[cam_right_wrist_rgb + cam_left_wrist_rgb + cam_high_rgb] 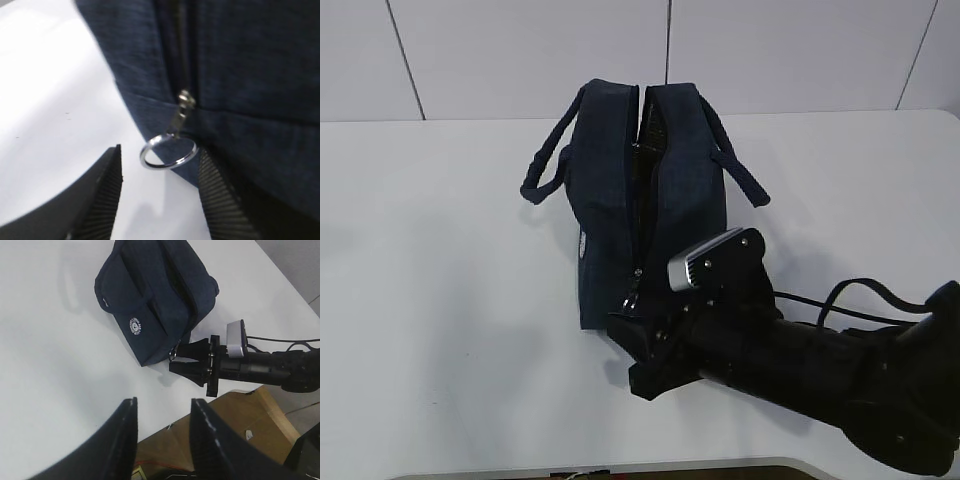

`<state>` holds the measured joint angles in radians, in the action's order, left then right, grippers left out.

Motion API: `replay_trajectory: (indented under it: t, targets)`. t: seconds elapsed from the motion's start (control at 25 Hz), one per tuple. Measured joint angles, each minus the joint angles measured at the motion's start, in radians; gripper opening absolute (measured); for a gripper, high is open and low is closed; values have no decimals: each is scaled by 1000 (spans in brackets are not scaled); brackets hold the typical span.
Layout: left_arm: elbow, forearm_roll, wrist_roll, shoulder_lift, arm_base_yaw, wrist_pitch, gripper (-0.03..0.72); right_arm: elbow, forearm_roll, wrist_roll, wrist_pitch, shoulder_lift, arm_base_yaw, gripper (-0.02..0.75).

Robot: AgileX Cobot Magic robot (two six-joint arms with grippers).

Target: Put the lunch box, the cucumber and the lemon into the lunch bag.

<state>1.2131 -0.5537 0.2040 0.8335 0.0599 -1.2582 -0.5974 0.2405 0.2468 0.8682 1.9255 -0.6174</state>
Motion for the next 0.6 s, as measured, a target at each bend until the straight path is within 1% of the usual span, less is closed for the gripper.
replay_trajectory:
  t: [0.16, 0.6]
  targets:
    - [0, 0, 0, 0, 0, 0, 252, -2, 40, 0, 27, 0, 0, 403]
    - [0, 0, 0, 0, 0, 0, 252, -2, 16, 0, 32, 0, 0, 393]
